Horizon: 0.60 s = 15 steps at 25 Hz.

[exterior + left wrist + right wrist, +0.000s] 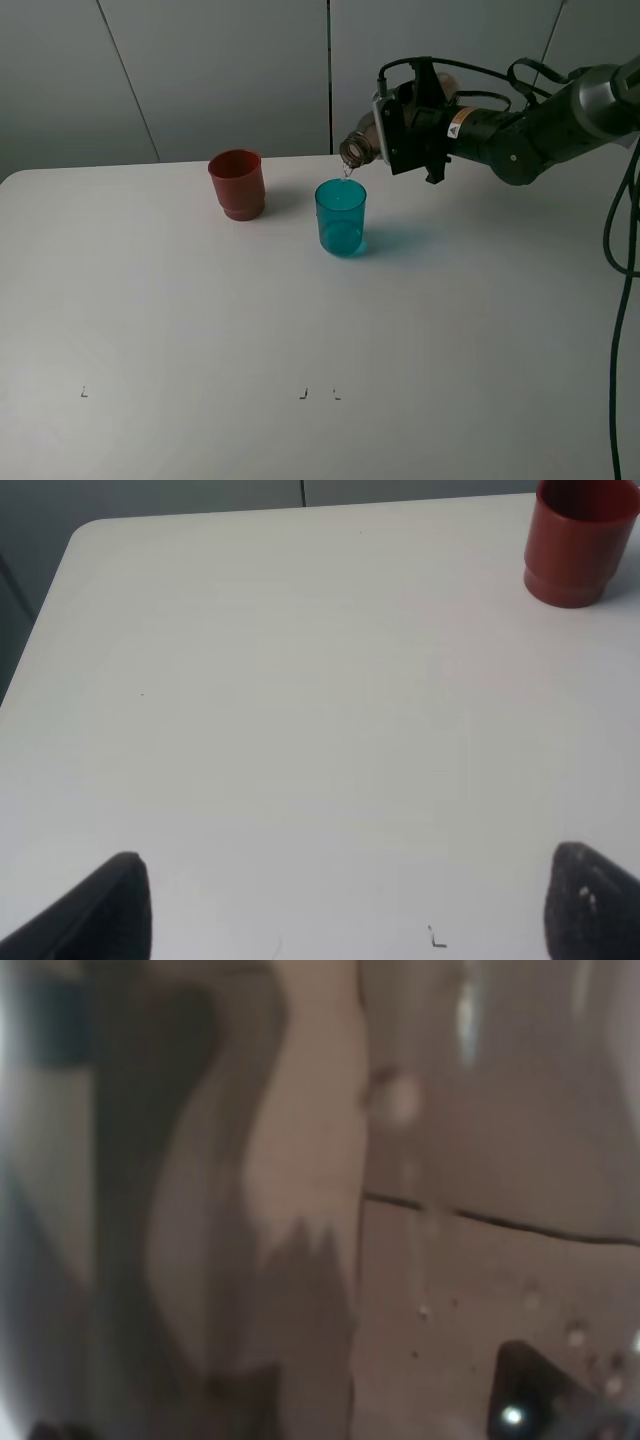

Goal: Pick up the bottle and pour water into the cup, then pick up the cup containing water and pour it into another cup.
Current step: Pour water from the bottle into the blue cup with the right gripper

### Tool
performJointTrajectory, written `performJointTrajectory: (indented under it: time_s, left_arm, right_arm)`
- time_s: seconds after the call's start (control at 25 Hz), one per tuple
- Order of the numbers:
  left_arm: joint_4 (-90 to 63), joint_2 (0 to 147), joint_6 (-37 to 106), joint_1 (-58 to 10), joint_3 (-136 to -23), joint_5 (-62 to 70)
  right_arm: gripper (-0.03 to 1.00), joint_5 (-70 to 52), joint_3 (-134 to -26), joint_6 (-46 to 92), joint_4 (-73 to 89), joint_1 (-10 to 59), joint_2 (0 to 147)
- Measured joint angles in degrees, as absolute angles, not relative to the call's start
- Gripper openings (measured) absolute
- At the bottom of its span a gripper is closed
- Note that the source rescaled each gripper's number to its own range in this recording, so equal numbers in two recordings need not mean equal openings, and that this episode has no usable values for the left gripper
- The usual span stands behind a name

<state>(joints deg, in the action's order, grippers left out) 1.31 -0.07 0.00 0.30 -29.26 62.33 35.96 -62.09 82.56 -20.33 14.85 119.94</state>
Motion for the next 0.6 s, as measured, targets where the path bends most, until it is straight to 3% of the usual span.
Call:
performJointTrajectory:
  time_s: [0.6]
  left_arm:
    - [1.3, -0.1, 0.0, 0.3, -29.3, 62.3]
  right_arm:
    - [0.0, 36.0, -62.1, 83.9, -20.2, 14.8, 119.9]
